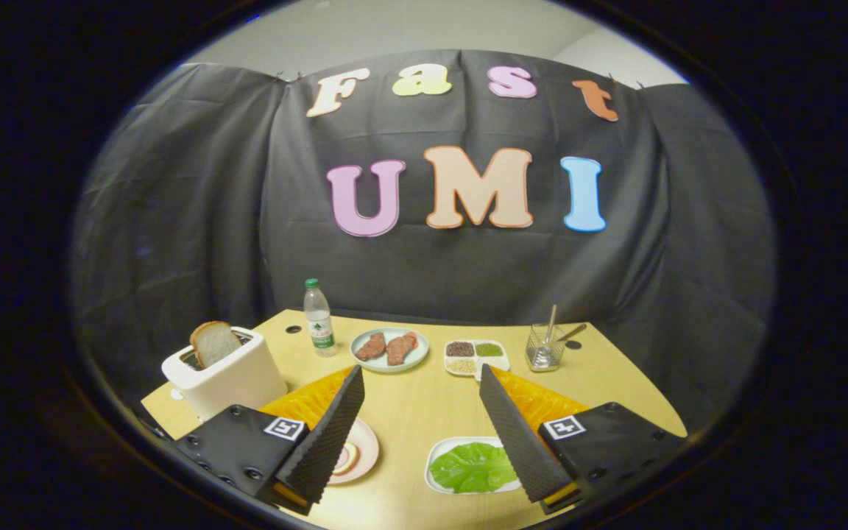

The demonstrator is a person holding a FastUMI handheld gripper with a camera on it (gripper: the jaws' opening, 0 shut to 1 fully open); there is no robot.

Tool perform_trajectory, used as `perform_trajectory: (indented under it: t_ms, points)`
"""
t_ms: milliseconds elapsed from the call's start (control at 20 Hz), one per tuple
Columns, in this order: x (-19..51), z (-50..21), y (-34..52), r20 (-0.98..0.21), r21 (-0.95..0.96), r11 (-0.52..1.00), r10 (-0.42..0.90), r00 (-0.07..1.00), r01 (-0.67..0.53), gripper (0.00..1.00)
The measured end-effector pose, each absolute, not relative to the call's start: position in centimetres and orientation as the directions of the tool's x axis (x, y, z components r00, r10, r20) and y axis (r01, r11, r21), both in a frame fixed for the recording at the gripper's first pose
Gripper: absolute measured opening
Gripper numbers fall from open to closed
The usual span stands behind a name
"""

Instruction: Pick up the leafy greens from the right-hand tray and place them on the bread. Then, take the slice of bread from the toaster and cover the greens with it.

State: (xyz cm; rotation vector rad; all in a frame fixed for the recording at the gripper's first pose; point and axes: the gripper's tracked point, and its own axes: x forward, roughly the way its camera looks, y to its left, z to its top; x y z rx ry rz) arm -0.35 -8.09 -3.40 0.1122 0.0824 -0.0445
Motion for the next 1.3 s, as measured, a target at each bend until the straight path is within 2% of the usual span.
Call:
perform_trajectory:
  t_ms: [400, 600, 800, 1300]
  points:
    - [-0.4, -8.4, -15.3, -0.149, 0.393, 0.908, -0.09, 0.985, 0.143, 0.98]
    - [-0.3, -12.8, -18.5, -0.238, 0.492, 0.842, -0.115, 0.964, 0.222, 0.98]
    - [-0.1, -16.9, -20.6, -0.336, 0.571, 0.766, -0.112, 0.935, 0.297, 0.98]
    - [2.3, -24.9, -22.6, -0.431, 0.673, 0.647, -0.051, 0.901, 0.359, 0.98]
